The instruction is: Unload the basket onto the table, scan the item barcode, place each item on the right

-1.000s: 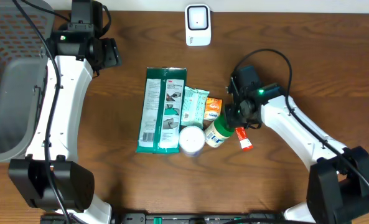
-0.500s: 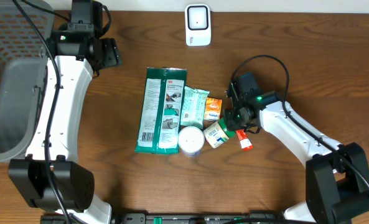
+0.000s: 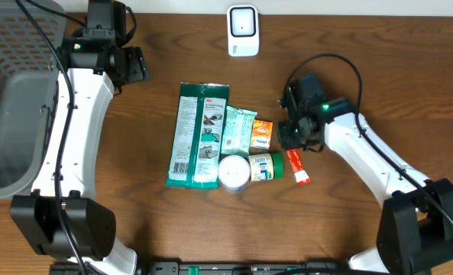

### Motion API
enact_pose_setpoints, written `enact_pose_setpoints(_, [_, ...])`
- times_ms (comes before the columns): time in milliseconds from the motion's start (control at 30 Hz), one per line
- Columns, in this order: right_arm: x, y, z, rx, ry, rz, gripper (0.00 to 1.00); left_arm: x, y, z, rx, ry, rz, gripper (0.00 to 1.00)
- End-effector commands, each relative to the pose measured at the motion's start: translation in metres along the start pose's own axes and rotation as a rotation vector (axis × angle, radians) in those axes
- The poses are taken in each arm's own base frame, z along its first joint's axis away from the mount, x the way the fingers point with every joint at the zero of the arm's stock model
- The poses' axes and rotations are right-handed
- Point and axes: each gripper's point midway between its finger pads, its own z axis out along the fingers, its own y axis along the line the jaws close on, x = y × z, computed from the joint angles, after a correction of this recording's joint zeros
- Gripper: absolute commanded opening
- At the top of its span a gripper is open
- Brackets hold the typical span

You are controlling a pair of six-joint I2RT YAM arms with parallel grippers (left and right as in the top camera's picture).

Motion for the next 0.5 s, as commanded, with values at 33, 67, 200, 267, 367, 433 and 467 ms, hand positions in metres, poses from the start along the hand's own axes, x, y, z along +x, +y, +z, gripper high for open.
enact_pose_setpoints(33, [-0.016,0.015,-0.018,-0.086,-0.026,-0.015,0.24,0.0,0.001,0.001,-0.01,0.003,0.006,0.83])
enact_pose_setpoints(67, [-0.017,0.02,-0.02,-0.11,-0.027,-0.013,0.25,0.0,0.001,0.001,-0.01,0.003,0.006,0.83])
enact_pose_setpoints(200, [-0.015,0.032,-0.022,-0.181,-0.015,-0.016,0.31,0.0,0.001,0.001,-0.01,0.003,0.006,0.83])
enact_pose_setpoints(267, [-0.014,0.035,-0.022,-0.201,-0.007,-0.016,0.31,0.0,0.001,0.001,-0.01,0.003,0.006,0.83])
enact_pose_setpoints(367, [-0.012,0.053,-0.027,-0.306,0.003,-0.021,0.32,0.0,0.001,0.001,-0.01,0.003,0.006,0.83])
enact_pose_setpoints(433, [-0.013,0.068,-0.03,-0.372,-0.001,-0.038,0.31,0.0,0.001,0.001,-0.01,0.003,0.006,0.83])
enact_pose_setpoints(467, [-0.013,0.072,-0.03,-0.386,-0.003,-0.048,0.29,0.0,0.001,0.001,-0.01,0.003,0.006,0.83])
